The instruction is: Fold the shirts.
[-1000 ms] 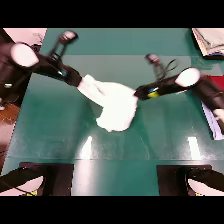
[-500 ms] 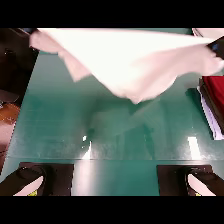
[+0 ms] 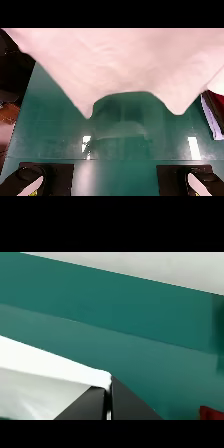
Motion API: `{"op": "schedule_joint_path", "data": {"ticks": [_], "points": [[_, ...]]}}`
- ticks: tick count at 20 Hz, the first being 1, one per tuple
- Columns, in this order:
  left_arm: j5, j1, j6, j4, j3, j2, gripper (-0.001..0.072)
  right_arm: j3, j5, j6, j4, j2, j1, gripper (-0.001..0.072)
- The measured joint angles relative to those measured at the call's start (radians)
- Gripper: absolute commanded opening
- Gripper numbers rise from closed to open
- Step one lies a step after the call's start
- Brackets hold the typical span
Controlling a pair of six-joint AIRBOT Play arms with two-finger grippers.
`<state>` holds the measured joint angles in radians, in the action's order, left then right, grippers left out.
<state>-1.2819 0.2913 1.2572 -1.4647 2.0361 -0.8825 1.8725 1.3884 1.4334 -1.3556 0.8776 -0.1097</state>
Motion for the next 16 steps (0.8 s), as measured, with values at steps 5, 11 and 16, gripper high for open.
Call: {"op": "schedule_joint_path", "data": {"ticks": [5,11,16], "points": [[-0.032,0.000,0.000,0.000,-0.064,-0.039,0.0025,0.053,0.158,0.020,-0.004,0.154,-0.006,0.0015],[-0.014,-0.002,0.000,-0.020,-0.248,-0.315,0.0026,-0.120,0.223,0.031,-0.011,0.411,-0.053,0.0015],[0.111,-0.002,0.018,-0.023,-0.315,-0.620,0.0028,-0.251,0.035,0.027,-0.004,0.596,-0.066,0.0017]]}}
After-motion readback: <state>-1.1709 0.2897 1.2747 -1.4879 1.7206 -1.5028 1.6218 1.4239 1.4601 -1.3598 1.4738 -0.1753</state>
